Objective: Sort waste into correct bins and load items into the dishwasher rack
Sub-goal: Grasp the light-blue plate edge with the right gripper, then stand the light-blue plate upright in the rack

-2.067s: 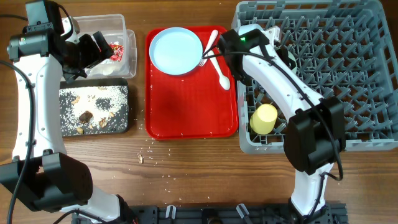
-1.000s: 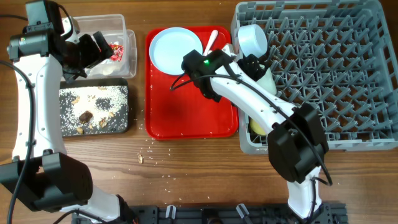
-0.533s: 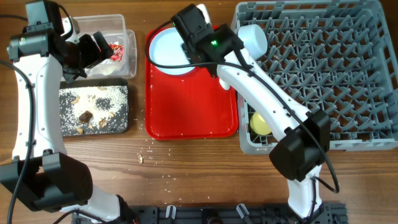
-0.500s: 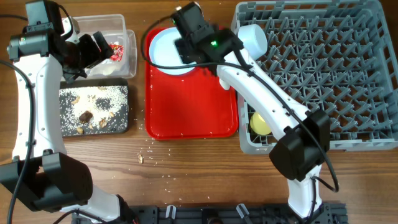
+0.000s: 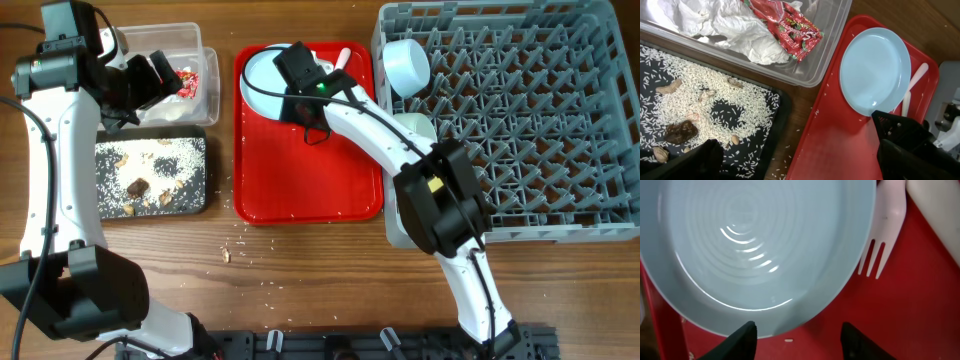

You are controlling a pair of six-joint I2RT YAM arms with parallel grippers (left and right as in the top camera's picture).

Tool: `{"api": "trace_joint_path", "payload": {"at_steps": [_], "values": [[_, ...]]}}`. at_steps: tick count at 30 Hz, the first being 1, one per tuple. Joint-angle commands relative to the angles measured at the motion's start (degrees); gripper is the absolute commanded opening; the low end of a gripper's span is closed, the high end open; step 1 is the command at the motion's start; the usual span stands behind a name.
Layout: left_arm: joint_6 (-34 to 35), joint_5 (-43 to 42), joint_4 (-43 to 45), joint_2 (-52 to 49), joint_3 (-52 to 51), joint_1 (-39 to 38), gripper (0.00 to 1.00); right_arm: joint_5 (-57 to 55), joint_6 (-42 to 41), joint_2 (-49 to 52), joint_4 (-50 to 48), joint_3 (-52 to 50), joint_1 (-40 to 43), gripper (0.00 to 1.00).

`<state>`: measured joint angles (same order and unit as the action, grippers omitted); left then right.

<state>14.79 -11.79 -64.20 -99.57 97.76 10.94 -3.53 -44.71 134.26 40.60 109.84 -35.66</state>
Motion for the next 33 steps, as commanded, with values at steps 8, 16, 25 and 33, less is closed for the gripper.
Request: {"api": "trace_joint_path", "payload": {"at_steps": [8, 16, 25, 33], "values": [[0.70, 0.37, 0.07, 0.22, 0.50, 0.11, 1.00, 5.38, -6.47, 6.01, -0.87, -0.09, 2.16, 0.36], [0.70, 0.37, 0.07, 0.22, 0.50, 0.11, 1.00, 7.96, -5.14, 5.25, -0.28, 0.11, 3.48, 0.04], [0.68, 0.37, 0.07, 0.22, 0.50, 0.11, 1.00, 7.43, 16.70, -8.61, -0.52, 3.43, 6.93, 0.05], [0.70, 0.37, 0.07, 0.22, 0.50, 0.11, 1.00, -16.79, 38.47, -33.03, 4.61, 3.41, 15.76, 0.04]]}}
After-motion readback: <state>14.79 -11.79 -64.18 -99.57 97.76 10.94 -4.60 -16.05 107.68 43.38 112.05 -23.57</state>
